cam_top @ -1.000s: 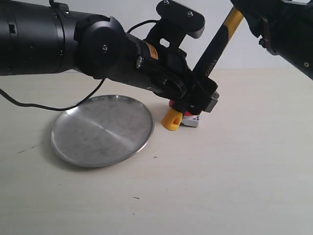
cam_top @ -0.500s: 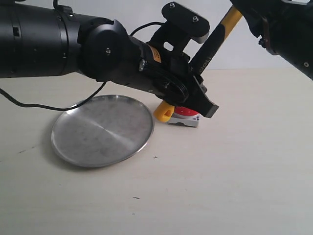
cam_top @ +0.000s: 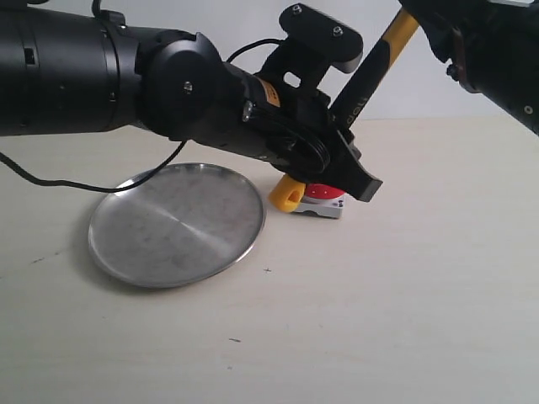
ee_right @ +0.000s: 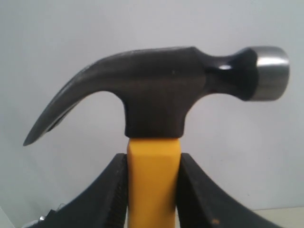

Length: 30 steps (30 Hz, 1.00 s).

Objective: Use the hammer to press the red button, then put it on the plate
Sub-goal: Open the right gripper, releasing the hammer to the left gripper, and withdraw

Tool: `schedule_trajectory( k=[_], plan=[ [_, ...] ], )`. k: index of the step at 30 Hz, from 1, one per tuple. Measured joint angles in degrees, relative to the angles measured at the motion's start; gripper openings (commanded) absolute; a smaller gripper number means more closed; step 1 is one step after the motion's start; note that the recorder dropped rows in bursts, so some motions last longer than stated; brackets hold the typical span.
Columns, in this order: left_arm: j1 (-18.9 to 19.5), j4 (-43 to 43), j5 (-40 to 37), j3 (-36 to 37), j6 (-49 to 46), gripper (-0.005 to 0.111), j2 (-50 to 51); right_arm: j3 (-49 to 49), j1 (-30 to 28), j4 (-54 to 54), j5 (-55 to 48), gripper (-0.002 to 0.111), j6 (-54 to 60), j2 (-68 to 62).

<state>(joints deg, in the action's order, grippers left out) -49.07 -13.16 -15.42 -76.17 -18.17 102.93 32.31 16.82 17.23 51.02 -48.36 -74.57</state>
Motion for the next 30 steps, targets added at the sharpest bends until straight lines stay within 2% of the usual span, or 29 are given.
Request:
schedule_trajectory(
  k=[8, 10, 24, 30],
  plan=[
    [-0.09, -1.69, 0.08, 0.0, -0.21, 0.0, 0.0, 0.0, 0.0, -0.25, 0.32, 0.046, 0.11, 0.0],
    [-0.09, -2.59, 0.22, 0.0, 0.37, 0.0, 0.0, 0.0, 0.0, -0.84, 1.25, 0.052, 0.11, 0.0],
    [0.54, -4.92, 2.05, 0.41, 2.67, 0.0, 1.02, 0.13, 0.0, -0.96, 3.98, 0.054, 0.81, 0.11],
    [3.1, -4.92, 1.22, 0.41, 3.41, 0.0, -0.18, 0.24, 0.0, -0.96, 4.35, 0.054, 5.12, 0.11]
  ],
)
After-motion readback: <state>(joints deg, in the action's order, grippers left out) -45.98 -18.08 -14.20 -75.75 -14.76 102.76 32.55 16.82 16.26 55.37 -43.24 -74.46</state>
